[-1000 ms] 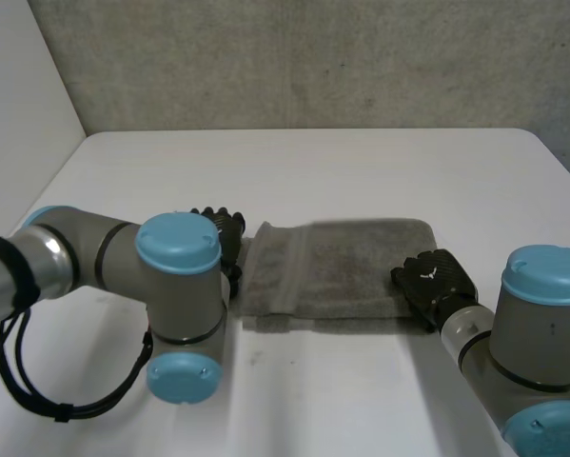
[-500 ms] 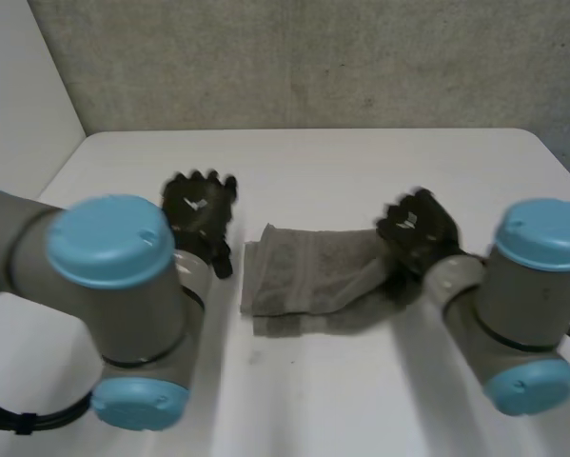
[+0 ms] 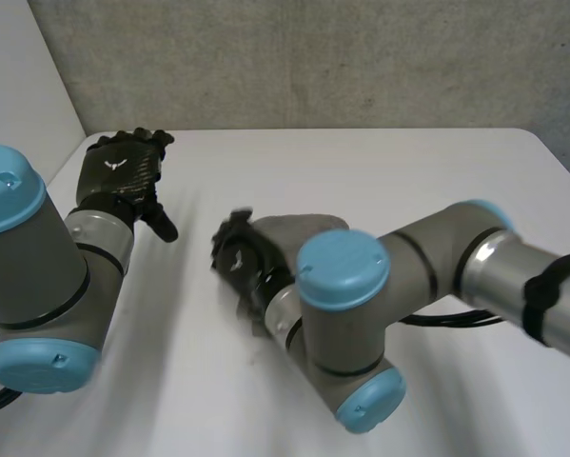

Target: Fold the towel.

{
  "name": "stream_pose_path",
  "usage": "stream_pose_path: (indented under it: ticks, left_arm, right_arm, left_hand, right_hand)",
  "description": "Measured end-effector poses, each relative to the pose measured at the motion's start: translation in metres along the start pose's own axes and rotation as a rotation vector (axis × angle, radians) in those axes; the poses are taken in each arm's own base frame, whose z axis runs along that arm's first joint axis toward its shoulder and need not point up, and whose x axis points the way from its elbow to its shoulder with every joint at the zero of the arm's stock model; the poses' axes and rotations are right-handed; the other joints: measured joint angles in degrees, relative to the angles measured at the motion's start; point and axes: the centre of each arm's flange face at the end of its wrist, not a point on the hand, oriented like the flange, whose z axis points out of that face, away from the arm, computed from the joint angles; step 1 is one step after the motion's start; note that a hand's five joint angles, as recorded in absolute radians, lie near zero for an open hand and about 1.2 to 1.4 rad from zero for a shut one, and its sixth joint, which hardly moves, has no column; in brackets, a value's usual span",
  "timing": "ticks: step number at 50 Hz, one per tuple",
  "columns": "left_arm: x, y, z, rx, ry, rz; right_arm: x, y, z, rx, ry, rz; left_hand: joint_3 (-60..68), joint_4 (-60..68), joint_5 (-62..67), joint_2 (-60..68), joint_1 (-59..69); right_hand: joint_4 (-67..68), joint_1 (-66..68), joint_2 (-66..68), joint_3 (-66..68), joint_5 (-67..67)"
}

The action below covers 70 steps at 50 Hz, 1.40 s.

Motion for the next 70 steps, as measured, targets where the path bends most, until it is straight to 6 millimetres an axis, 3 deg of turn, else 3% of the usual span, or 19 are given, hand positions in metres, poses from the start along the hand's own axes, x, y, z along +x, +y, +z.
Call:
stream_pose_path:
  ticks: [4, 11, 17, 24, 33, 38, 46, 58, 64, 70]
  left_arm:
    - [0.003, -0.003, 0.002, 0.014, 0.031, -0.014]
    - [0.009, -0.012, 0.009, 0.048, 0.068, -0.056]
    - [0.017, -0.01, 0.012, 0.043, 0.094, -0.121]
    - [0.053, 0.006, 0.008, 0.002, 0.192, -0.157]
    - [0.102, 0.035, -0.001, -0.062, 0.362, -0.137]
    - [0.113, 0.056, -0.002, -0.118, 0.387, -0.113]
    - [0.104, 0.083, -0.002, -0.214, 0.322, -0.077]
    - [0.083, 0.109, -0.011, -0.32, 0.254, -0.021]
    - [0.082, 0.111, -0.012, -0.324, 0.26, -0.014]
    - [0.083, 0.098, -0.01, -0.29, 0.263, -0.024]
  right_arm:
    - [0.033, 0.003, -0.007, -0.047, 0.106, 0.163]
    - [0.091, 0.019, -0.039, -0.07, 0.26, 0.552]
    - [0.116, 0.046, -0.063, -0.102, 0.313, 0.81]
    - [0.126, 0.088, -0.08, -0.201, 0.274, 1.069]
    - [0.125, 0.123, -0.084, -0.271, 0.24, 1.242]
    - [0.11, 0.134, -0.074, -0.304, 0.205, 1.265]
    - [0.085, 0.147, -0.05, -0.341, 0.149, 1.267]
    - [0.045, 0.134, -0.013, -0.339, 0.062, 1.164]
    - [0.04, 0.134, -0.009, -0.368, 0.084, 1.075]
    - [0.055, 0.127, -0.012, -0.351, 0.123, 1.043]
  left_hand:
    - [-0.3, -0.1, -0.1, -0.1, -0.3]
    - [-0.3, -0.3, -0.2, -0.1, -0.3]
    - [-0.3, -0.3, -0.2, -0.2, -0.3]
    - [-0.3, -0.3, -0.2, -0.2, -0.3]
    - [-0.2, -0.1, -0.2, -0.1, -0.3]
    - [-0.1, -0.1, -0.2, 0.2, -0.1]
    - [-0.1, 0.1, -0.2, 0.2, -0.1]
    - [-0.1, 0.1, -0.2, 0.2, -0.2]
    - [-0.2, 0.0, -0.2, 0.1, -0.3]
    - [-0.2, 0.0, -0.2, 0.1, -0.3]
  right_hand:
    - [-5.1, -5.2, -4.6, -5.8, -5.5]
    - [-5.1, -6.2, -4.6, -5.8, -5.5]
    - [-5.1, -6.2, -4.6, -5.8, -5.5]
    - [-5.1, -6.2, -4.6, -5.8, -5.5]
    - [-5.1, -6.2, -4.6, -5.8, -5.5]
    - [-5.1, -6.2, -4.6, -5.8, -5.5]
    - [-5.2, -6.2, -4.6, -5.8, -5.5]
    - [-5.2, -6.6, -4.6, -5.8, -5.5]
    - [-5.1, -6.8, -4.6, -5.8, -5.5]
    - [-5.2, -6.9, -4.6, -5.8, -5.5]
